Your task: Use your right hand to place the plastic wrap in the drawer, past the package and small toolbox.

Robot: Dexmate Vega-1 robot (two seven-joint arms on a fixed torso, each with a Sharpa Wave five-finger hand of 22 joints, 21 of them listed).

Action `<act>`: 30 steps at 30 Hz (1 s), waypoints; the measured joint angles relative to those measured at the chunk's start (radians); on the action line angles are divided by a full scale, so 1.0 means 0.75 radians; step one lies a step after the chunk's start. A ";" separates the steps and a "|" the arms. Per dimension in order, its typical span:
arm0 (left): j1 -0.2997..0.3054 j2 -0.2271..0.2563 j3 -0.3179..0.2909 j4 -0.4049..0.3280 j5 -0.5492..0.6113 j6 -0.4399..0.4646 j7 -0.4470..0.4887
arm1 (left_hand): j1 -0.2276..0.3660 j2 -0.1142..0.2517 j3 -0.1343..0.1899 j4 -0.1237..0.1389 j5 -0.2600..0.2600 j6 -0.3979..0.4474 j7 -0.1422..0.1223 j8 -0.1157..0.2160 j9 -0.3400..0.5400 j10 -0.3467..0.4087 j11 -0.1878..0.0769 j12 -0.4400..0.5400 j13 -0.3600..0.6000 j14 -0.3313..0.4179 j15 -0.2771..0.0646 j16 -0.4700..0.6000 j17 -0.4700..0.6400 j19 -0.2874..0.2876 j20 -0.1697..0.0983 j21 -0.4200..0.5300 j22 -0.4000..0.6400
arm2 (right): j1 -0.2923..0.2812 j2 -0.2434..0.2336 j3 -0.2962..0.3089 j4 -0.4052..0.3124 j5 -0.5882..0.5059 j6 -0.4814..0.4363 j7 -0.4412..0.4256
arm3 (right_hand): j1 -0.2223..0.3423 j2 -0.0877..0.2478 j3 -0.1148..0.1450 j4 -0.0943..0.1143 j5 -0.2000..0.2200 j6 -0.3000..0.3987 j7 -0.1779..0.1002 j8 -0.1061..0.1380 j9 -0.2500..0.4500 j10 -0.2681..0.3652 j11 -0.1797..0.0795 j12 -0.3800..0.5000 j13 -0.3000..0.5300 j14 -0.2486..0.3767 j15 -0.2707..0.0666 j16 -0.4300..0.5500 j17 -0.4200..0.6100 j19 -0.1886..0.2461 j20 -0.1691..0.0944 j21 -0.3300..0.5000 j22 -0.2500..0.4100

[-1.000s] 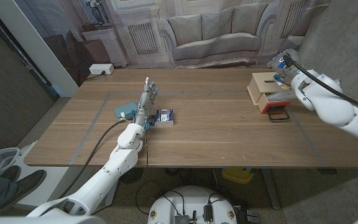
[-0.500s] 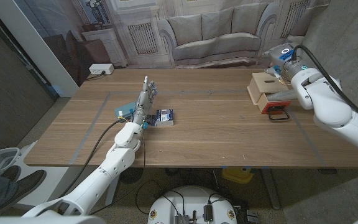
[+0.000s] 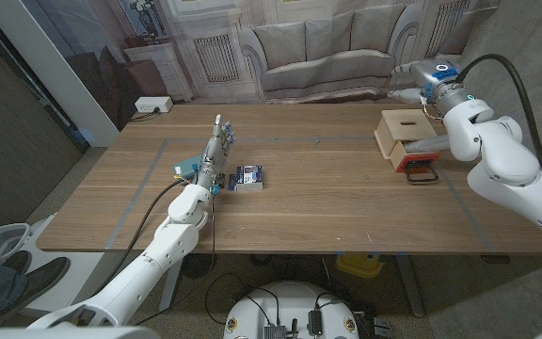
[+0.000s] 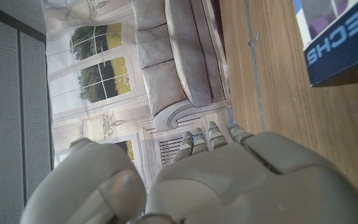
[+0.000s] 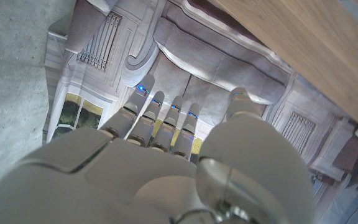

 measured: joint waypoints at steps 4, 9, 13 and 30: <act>0.001 0.011 -0.004 -0.007 -0.004 0.010 -0.005 | 0.000 0.000 -0.002 0.002 0.000 0.000 0.000 0.000 0.000 0.000 0.000 0.000 0.000 0.000 0.000 0.000 0.000 0.000 0.000 0.000 0.000 | -0.007 0.022 0.015 -0.020 0.127 -0.007 -0.061 | -0.001 0.000 0.000 0.000 0.000 0.002 0.001 0.000 0.000 0.006 0.005 0.000 0.000 0.007 0.007 0.000 0.000 0.000 0.000 0.000 0.000; 0.002 0.025 -0.008 -0.015 -0.007 0.018 -0.011 | 0.000 0.000 -0.005 0.005 0.000 0.000 0.000 0.000 0.000 0.000 0.000 0.000 0.000 -0.007 0.007 0.000 0.000 0.000 0.000 0.000 0.000 | -0.011 0.040 0.027 -0.039 0.259 -0.019 -0.120 | -0.009 0.008 -0.005 0.005 0.000 0.024 0.010 0.009 -0.007 0.019 0.005 0.010 0.000 0.007 0.007 0.000 -0.005 0.000 0.000 0.000 0.000; 0.002 0.025 -0.008 -0.015 -0.009 0.025 -0.019 | 0.000 0.000 -0.005 0.005 0.000 0.000 0.000 0.000 0.000 0.000 0.000 0.000 0.000 -0.007 0.007 0.000 0.000 0.000 0.000 0.000 0.000 | -0.012 0.052 0.029 -0.060 0.259 -0.019 -0.120 | -0.010 0.008 -0.008 0.008 0.000 0.029 0.014 0.015 -0.007 0.022 0.007 0.010 0.000 0.007 0.007 0.000 -0.006 0.000 0.000 0.000 0.000; 0.020 0.094 -0.037 -0.064 -0.019 0.053 -0.033 | 0.007 0.007 -0.009 0.002 0.000 0.000 0.000 0.000 0.000 0.000 0.000 0.000 0.000 -0.007 0.007 0.000 0.000 0.000 0.000 0.000 0.000 | 0.005 0.047 -0.025 -0.106 0.540 -0.104 -0.302 | -0.028 0.017 -0.016 0.016 0.000 0.047 0.021 0.016 -0.007 0.029 0.014 0.010 -0.006 0.007 0.007 0.000 -0.006 0.005 0.005 -0.011 0.000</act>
